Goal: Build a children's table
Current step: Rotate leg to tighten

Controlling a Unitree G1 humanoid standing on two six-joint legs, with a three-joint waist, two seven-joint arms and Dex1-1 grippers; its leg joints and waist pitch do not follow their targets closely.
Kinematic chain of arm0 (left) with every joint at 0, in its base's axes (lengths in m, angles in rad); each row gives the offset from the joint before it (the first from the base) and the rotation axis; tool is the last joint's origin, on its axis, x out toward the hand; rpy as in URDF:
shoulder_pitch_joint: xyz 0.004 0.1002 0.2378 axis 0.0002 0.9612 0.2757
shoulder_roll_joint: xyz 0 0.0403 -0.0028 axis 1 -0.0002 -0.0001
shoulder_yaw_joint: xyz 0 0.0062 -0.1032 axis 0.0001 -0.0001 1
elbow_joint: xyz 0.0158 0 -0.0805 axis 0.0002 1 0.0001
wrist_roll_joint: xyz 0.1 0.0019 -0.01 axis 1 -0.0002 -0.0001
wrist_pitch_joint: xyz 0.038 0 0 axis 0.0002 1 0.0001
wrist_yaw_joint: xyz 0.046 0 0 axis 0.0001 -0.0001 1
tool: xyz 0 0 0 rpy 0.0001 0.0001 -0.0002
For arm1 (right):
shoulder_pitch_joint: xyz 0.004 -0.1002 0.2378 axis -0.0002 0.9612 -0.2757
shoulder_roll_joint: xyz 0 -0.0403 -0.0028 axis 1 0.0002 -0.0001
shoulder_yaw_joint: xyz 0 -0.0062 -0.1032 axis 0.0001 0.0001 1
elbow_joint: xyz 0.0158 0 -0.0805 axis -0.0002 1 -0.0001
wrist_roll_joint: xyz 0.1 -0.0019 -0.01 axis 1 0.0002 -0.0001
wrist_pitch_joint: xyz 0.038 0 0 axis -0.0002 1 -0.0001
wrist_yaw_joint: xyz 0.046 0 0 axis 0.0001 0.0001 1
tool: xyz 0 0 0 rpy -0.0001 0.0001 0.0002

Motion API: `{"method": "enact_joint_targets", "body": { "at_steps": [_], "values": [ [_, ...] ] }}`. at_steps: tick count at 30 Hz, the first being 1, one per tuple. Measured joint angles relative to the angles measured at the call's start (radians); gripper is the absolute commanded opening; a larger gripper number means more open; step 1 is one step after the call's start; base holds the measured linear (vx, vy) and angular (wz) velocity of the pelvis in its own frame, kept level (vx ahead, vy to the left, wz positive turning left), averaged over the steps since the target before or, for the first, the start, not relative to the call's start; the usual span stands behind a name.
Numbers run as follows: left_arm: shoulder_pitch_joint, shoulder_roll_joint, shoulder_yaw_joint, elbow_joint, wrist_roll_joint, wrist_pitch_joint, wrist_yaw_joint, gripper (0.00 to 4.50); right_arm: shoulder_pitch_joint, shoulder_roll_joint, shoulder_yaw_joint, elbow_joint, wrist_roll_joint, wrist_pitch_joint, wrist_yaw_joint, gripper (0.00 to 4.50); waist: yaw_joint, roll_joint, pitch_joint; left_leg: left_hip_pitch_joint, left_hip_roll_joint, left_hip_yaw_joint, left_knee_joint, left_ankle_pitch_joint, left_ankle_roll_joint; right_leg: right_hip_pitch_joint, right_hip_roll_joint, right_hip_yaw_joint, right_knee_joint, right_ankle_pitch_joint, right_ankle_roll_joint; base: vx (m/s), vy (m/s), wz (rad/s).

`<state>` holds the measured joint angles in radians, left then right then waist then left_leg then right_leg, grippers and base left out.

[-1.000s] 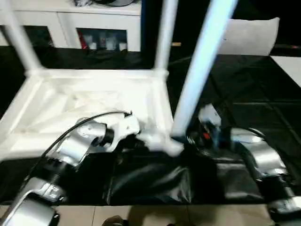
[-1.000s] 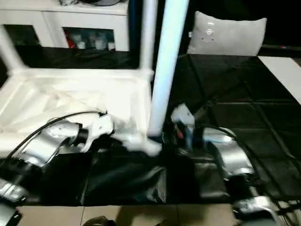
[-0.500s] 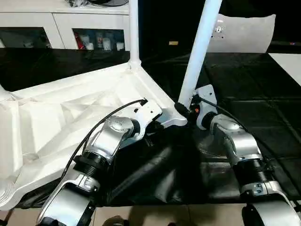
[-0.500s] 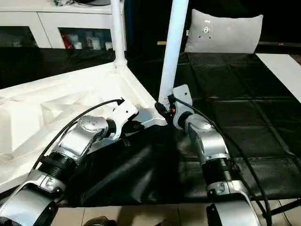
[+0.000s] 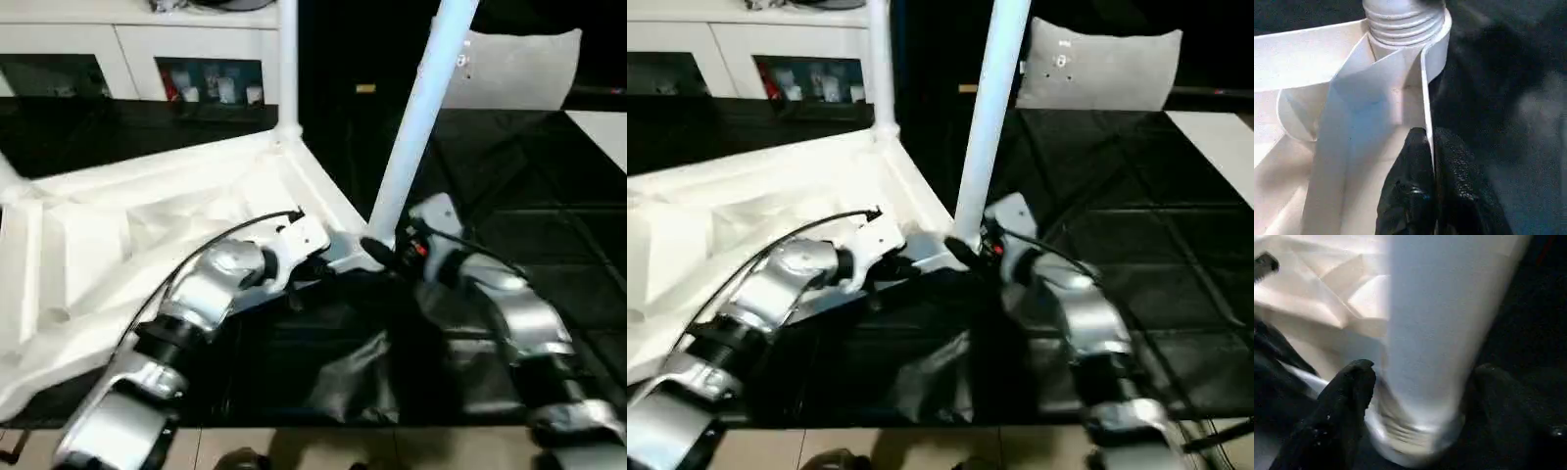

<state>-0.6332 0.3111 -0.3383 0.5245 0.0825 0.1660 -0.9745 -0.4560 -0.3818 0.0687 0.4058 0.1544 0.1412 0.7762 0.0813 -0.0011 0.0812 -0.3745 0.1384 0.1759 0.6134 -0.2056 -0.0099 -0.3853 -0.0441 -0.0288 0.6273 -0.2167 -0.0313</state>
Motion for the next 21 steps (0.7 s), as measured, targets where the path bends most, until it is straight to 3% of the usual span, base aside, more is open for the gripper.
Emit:
{"method": "enact_joint_targets", "body": {
  "at_steps": [3,11,12,14,21],
  "values": [
    [0.003,0.038,-0.009,0.003,-0.006,-0.054,-0.068,0.0,0.002,-0.036,0.004,-0.01,0.014,-0.012,0.097,4.33,0.007,0.0,0.0,-0.001,0.001,0.0,0.0,0.001,0.002,0.0,0.0,-0.002,-0.001,0.0,0.0,0.0,0.0,0.0],
    [0.018,0.096,-0.027,-0.014,-0.06,-0.108,-0.268,0.0,0.02,-0.137,0.051,-0.042,0.07,-0.014,0.366,4.33,0.031,0.0,0.0,-0.008,0.002,0.003,0.0,0.003,0.005,0.0,-0.009,-0.014,-0.002,0.0,0.0,0.0,0.0,0.0],
    [0.022,0.1,-0.032,-0.021,-0.066,-0.11,-0.282,0.0,0.02,-0.138,0.057,-0.042,0.077,-0.014,0.385,4.06,0.034,0.0,0.0,-0.009,0.002,0.003,0.0,0.003,0.005,0.0,-0.01,-0.016,-0.002,0.0,0.0,0.0,0.0,0.0],
    [0.033,0.105,-0.037,-0.037,-0.07,-0.12,-0.305,0.0,0.02,-0.138,0.067,-0.042,0.086,-0.008,0.429,4.06,0.039,0.0,0.0,-0.01,0.002,0.006,0.0,0.003,0.006,0.0,-0.012,-0.017,-0.002,0.0,0.0,0.0,0.0,0.0],
    [0.041,0.117,-0.055,-0.058,-0.077,-0.13,-0.355,0.0,0.029,-0.144,0.092,-0.079,0.119,0.056,0.512,3.43,0.047,0.0,0.0,-0.01,0.002,0.013,0.0,0.005,0.009,0.0,-0.016,-0.017,-0.002,0.0,0.0,0.0,0.0,0.0]
  ]
}}
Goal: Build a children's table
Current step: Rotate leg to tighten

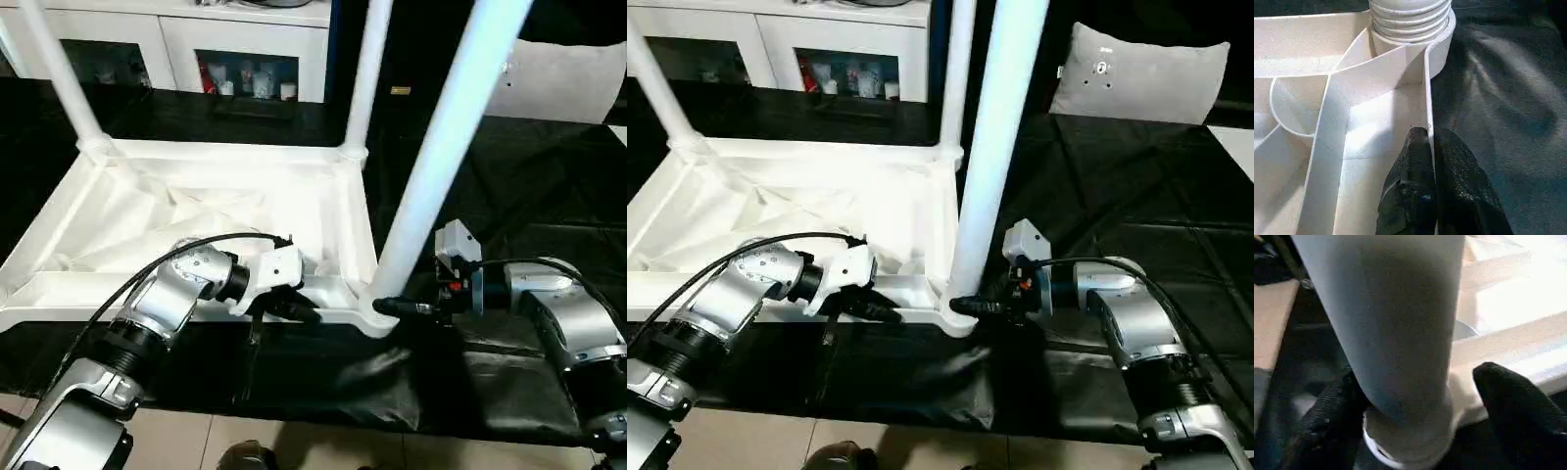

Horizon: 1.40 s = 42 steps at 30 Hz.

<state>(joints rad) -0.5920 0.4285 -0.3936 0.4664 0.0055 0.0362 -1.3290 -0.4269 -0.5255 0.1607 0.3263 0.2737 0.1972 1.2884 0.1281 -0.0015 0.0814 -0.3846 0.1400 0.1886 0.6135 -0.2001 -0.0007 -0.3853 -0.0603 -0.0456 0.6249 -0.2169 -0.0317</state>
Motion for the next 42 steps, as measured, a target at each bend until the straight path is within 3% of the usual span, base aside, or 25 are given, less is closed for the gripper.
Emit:
{"method": "enact_joint_targets", "body": {
  "at_steps": [15,18,23,28,31,34,39,42],
  "values": [
    [0.007,0.005,-0.005,-0.013,-0.007,-0.007,-0.016,0.0,0.023,-0.013,0.006,-0.051,0.017,0.06,0.047,2.11,0.012,0.0,0.0,0.0,0.0,0.001,-0.001,0.0,0.0,-0.001,0.0,0.0,0.0,0.0,0.001,0.0,0.0,0.0],
    [0.015,0.009,-0.002,-0.021,-0.012,-0.005,-0.018,0.0,0.033,-0.013,0.005,-0.07,0.017,0.065,0.04,2.05,0.012,0.0,0.0,0.0,0.0,0.001,-0.001,0.0,0.0,-0.001,0.0,0.0,-0.001,0.0,0.001,0.0,0.0,0.0],
    [0.021,-0.01,0.026,-0.024,-0.009,0.055,0.038,0.0,0.036,0.027,-0.013,-0.09,-0.001,0.108,-0.073,2.01,0.004,0.0,0.0,0.002,0.0,0.001,-0.002,0.001,-0.002,0.0,0.0,0.0,0.001,0.0,0.001,0.0,0.0,0.0],
    [0.005,-0.063,0.069,-0.001,0.009,0.157,0.185,0.0,-0.006,0.131,-0.048,-0.076,-0.053,0.201,-0.327,1.99,-0.038,0.0,0.0,0.003,0.0,0.001,-0.002,0.003,-0.005,0.0,0.0,0.001,0.002,0.0,0.001,0.0,0.0,0.0],
    [-0.014,-0.116,0.084,0.013,0.029,0.218,0.288,0.0,-0.042,0.194,-0.074,-0.059,-0.09,0.262,-0.487,1.97,-0.053,0.0,0.0,0.004,0.001,0.001,-0.002,0.003,-0.005,0.0,0.0,0.001,0.002,0.0,0.001,0.0,0.0,0.0],
    [-0.054,-0.19,0.104,0.064,0.051,0.265,0.414,0.0,-0.089,0.266,-0.104,-0.012,-0.133,0.276,-0.667,1.97,-0.058,0.0,-0.001,0.004,0.001,0.002,-0.003,0.003,-0.005,-0.001,0.0,0.001,0.002,0.0,0.001,0.0,0.0,0.0],
    [-0.079,-0.241,0.104,0.085,0.067,0.283,0.496,0.0,-0.1,0.303,-0.122,0.037,-0.156,0.193,-0.768,1.97,-0.051,0.001,-0.001,0.001,0.001,0.004,-0.007,0.006,0.0,-0.005,-0.001,0.0,0.0,0.0,0.001,0.0,0.0,0.0],
    [-0.081,-0.245,0.103,0.085,0.073,0.283,0.507,0.0,-0.099,0.309,-0.132,0.038,-0.154,0.192,-0.766,2.67,-0.046,0.001,-0.001,-0.001,0.001,0.004,-0.008,0.007,0.001,-0.007,-0.001,0.0,0.002,0.0,0.001,0.0,0.0,0.0]
  ]
}}
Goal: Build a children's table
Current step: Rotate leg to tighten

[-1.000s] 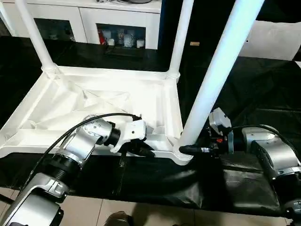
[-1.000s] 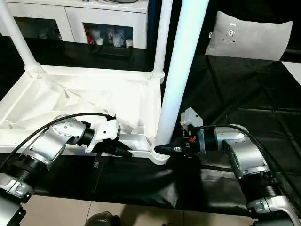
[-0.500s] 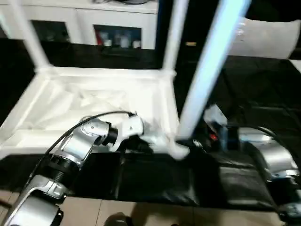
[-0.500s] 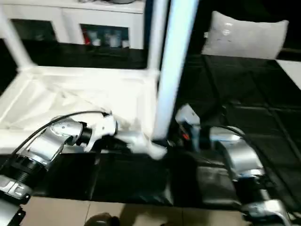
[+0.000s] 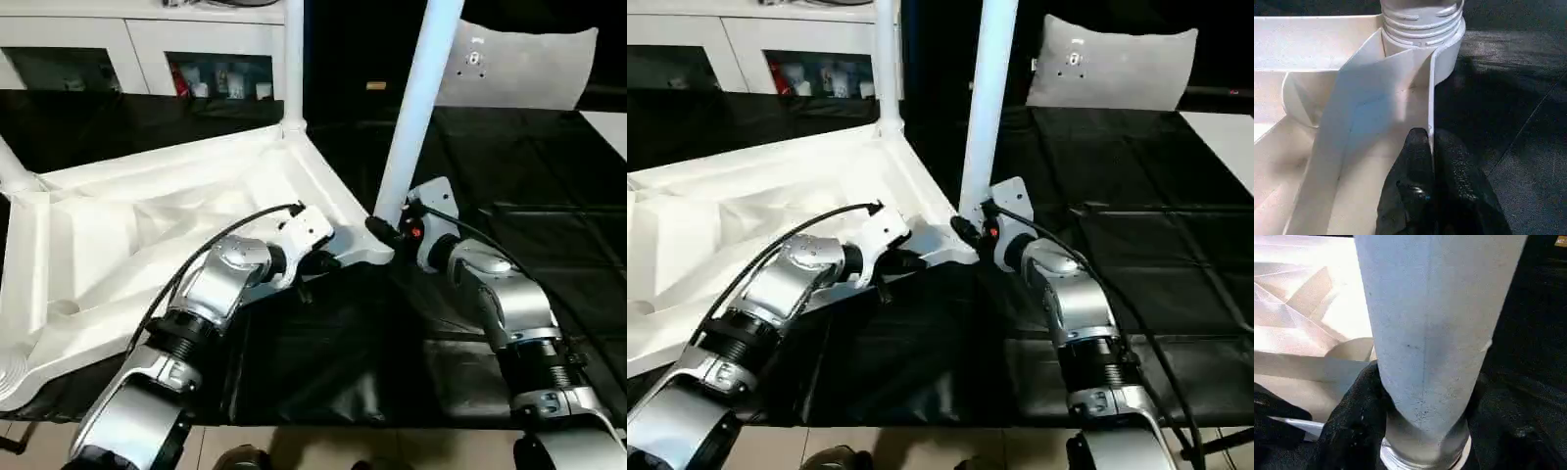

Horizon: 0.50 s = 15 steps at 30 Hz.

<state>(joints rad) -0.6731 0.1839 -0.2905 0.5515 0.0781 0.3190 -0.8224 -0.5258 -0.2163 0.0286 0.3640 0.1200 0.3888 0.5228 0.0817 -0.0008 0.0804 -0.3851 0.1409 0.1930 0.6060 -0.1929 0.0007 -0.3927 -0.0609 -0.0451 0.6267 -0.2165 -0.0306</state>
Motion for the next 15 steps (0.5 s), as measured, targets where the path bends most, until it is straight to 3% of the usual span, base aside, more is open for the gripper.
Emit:
{"method": "enact_joint_targets", "body": {
  "at_steps": [7,15],
  "values": [
    [0.0,0.002,-0.006,0.002,0.014,-0.022,-0.004,0.0,0.003,-0.039,0.003,0.019,0.003,-0.045,0.066,3.15,0.004,0.0,0.0,-0.001,0.0,0.001,0.0,0.0,0.001,-0.002,0.0,0.0,0.0,0.0,0.0,0.0,0.0,0.0],
    [0.0,0.041,-0.035,0.004,0.014,-0.077,-0.08,0.0,0.049,-0.158,0.02,0.021,0.039,-0.129,0.289,3.86,0.015,0.0,0.0,-0.003,0.002,0.002,0.002,0.001,0.002,-0.004,0.0,-0.001,0.004,0.0,0.0,0.0,0.0,0.0]
  ]
}}
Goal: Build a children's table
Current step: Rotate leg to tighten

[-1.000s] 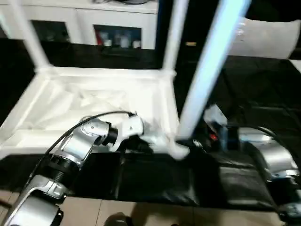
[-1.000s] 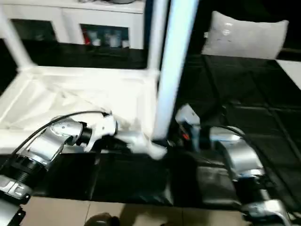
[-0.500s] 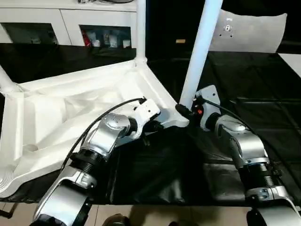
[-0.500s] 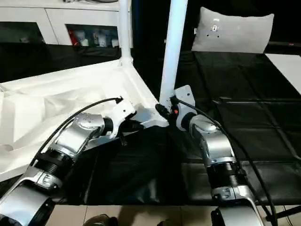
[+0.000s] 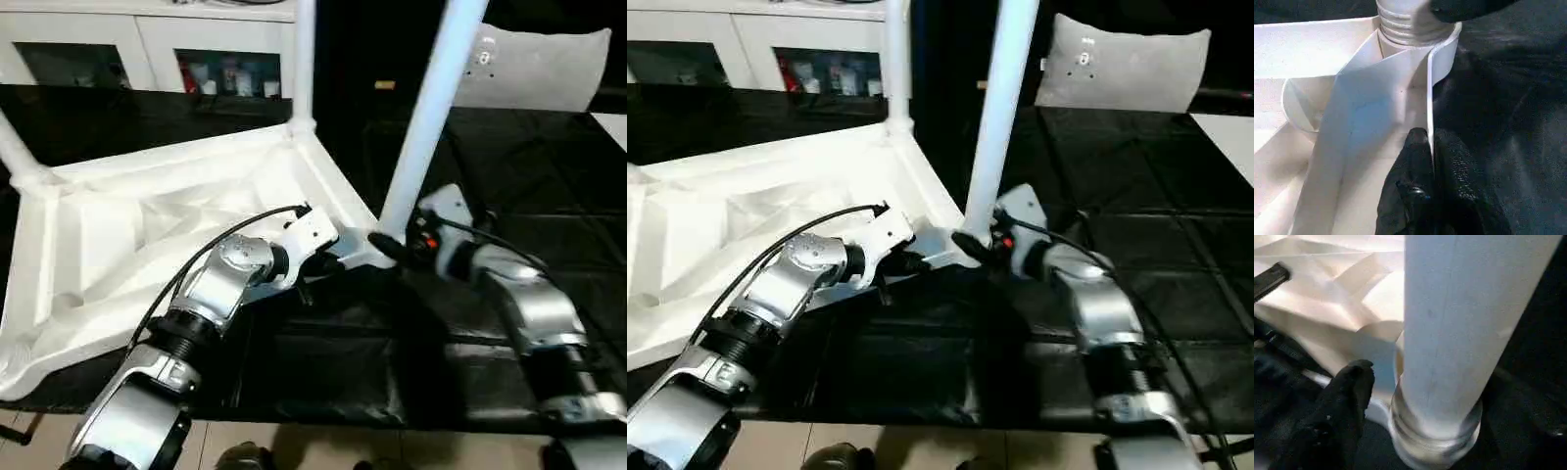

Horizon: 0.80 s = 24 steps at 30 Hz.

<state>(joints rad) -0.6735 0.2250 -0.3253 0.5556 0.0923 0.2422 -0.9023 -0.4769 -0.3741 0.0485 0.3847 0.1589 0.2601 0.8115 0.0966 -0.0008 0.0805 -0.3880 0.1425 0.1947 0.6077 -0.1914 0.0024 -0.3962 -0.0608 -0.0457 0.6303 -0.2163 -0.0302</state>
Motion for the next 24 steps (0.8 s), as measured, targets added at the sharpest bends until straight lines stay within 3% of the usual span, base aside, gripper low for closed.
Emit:
{"method": "enact_joint_targets", "body": {
  "at_steps": [5,11,12,19,24],
  "values": [
    [0.009,0.051,-0.019,0.0,-0.003,-0.072,-0.091,0.0,0.014,-0.09,0.001,0.0,0.018,-0.034,0.149,4.42,0.002,0.0,0.0,0.0,0.001,0.0,0.003,0.0,0.0,0.001,0.0,0.0,0.0,0.002,0.002,0.0,0.0,0.0],
    [0.015,0.123,-0.049,-0.011,-0.012,-0.143,-0.22,0.0,0.013,-0.133,0.01,0.01,0.035,-0.12,0.275,4.48,0.011,0.0,0.0,0.0,0.002,0.001,0.004,0.001,0.0,0.001,0.001,-0.001,0.002,0.002,0.002,0.0,0.0,0.0],
    [0.02,0.138,-0.06,-0.025,-0.015,-0.148,-0.252,0.0,0.013,-0.142,0.019,0.011,0.041,-0.133,0.311,4.22,0.015,-0.001,0.0,0.0,0.002,0.001,0.004,0.001,0.0,0.001,0.001,-0.001,0.002,0.002,0.002,0.0,0.0,0.0],
    [0.048,0.178,-0.086,-0.081,-0.042,-0.181,-0.37,0.0,0.014,-0.152,0.062,0.01,0.076,-0.151,0.467,3.71,0.042,-0.001,-0.001,-0.002,0.003,0.002,0.007,0.001,0.001,0.001,0.0,-0.001,0.002,0.003,0.001,0.0,0.0,0.0],
    [0.058,0.189,-0.089,-0.098,-0.049,-0.184,-0.392,0.0,0.015,-0.15,0.08,0.009,0.085,-0.15,0.512,3.28,0.046,-0.001,-0.001,-0.002,0.003,0.002,0.008,0.001,0.001,0.001,0.0,-0.001,0.002,0.004,0.0,0.0,0.0,0.0]
  ]
}}
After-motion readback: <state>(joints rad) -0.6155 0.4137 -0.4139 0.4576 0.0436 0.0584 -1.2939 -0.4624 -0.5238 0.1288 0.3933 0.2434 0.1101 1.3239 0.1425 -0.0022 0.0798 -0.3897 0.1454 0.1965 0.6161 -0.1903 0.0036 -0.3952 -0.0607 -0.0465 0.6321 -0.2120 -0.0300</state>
